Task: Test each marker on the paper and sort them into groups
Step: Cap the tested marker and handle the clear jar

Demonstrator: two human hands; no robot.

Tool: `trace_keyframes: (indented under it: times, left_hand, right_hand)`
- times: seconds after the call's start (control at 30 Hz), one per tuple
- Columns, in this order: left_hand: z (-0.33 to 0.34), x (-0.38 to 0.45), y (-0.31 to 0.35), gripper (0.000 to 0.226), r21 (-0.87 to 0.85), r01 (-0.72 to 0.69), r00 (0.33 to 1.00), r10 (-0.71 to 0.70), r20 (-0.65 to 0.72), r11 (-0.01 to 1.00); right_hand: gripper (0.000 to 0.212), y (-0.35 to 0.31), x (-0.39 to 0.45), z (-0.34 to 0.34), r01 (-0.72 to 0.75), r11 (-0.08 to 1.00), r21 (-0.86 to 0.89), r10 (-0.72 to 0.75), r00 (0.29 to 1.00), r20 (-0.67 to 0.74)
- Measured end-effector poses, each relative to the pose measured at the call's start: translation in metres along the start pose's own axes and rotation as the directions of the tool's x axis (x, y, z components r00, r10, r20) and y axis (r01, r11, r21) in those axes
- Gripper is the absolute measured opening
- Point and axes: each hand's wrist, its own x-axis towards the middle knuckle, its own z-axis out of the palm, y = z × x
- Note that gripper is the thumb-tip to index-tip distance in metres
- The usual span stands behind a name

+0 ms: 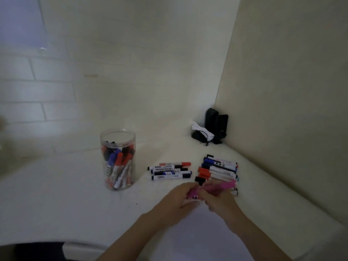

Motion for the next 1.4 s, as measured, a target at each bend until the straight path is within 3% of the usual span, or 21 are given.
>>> trace_keyframes:
  times: [0.1, 0.2, 0.3, 0.4, 0.57, 0.83, 1.07, 1.27, 1.4]
  left_hand:
    - [0.007, 0.003, 0.008, 0.022, -0.021, -0.020, 0.999, 0.019, -0.038, 1.000]
    - [0.008, 0.001, 0.010, 0.014, 0.082, -0.009, 1.000, 0.011, -0.027, 0.997]
    - [0.010, -0.003, 0.010, 0.018, 0.145, -0.027, 0.999, 0.031, -0.023, 0.989]
    - [0.010, -0.007, 0.015, 0.025, 0.117, -0.046, 0.998, 0.052, -0.046, 0.992]
    - [0.001, -0.004, 0.021, 0.029, 0.043, -0.009, 1.000, 0.009, -0.017, 0.999]
    - [-0.005, -0.005, 0.037, 0.006, -0.146, -0.068, 0.997, 0.070, 0.009, 0.987]
    - [0.012, 0.010, 0.035, 0.012, -0.183, -0.063, 0.994, 0.079, 0.080, 0.981]
    - [0.015, 0.022, 0.028, 0.019, -0.211, 0.063, 0.976, -0.017, 0.215, 0.975]
    - [0.010, 0.023, 0.014, 0.021, -0.347, 0.150, 0.968, -0.066, 0.244, 0.926]
  right_hand:
    - [0.021, 0.003, -0.012, -0.007, -0.139, 0.967, 0.212, 0.123, 0.989, 0.088]
    - [0.028, 0.004, -0.019, -0.013, -0.133, 0.942, 0.307, 0.116, 0.991, 0.070]
    - [0.021, 0.007, -0.022, -0.009, -0.069, 0.944, 0.322, 0.063, 0.998, 0.030]
    - [0.021, 0.003, -0.022, -0.002, -0.008, 0.954, 0.299, 0.013, 1.000, -0.018]
    - [0.028, -0.002, -0.019, 0.001, 0.073, 0.974, 0.216, -0.079, 0.997, 0.018]
    - [0.022, 0.001, -0.022, -0.019, 0.193, 0.928, 0.317, -0.240, 0.963, 0.118]
    - [0.027, 0.023, -0.022, -0.033, 0.260, 0.897, 0.357, -0.311, 0.946, 0.092]
    - [0.023, 0.036, -0.017, -0.039, 0.256, 0.905, 0.340, -0.290, 0.956, 0.051]
    - [0.034, 0.039, -0.008, -0.038, 0.152, 0.904, 0.401, -0.129, 0.988, -0.085]
